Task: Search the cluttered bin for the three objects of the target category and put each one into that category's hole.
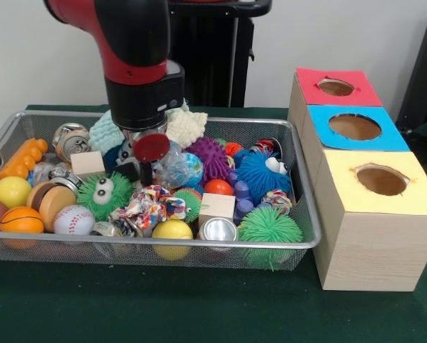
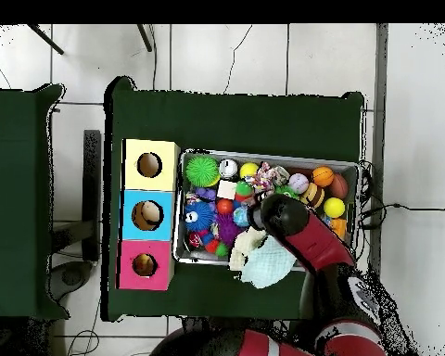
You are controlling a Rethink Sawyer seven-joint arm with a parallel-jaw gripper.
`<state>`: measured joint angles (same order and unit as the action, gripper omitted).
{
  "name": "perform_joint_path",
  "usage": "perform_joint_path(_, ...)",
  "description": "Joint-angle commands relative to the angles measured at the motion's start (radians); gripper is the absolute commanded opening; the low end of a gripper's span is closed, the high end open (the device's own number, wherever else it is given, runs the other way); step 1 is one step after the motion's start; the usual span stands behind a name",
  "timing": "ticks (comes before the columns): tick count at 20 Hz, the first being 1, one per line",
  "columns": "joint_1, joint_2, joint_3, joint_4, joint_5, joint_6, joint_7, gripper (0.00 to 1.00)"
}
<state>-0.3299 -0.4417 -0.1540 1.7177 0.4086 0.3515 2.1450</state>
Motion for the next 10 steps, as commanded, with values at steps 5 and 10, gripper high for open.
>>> perform_joint_path(5, -0.026, -0.022, 0.157, 0.116, 0.072, 0.005, 0.166, 0.0)
perform_joint_path(10, -0.051, -0.019, 0.167, 0.115, 0.068, 0.006, 0.152, 0.0)
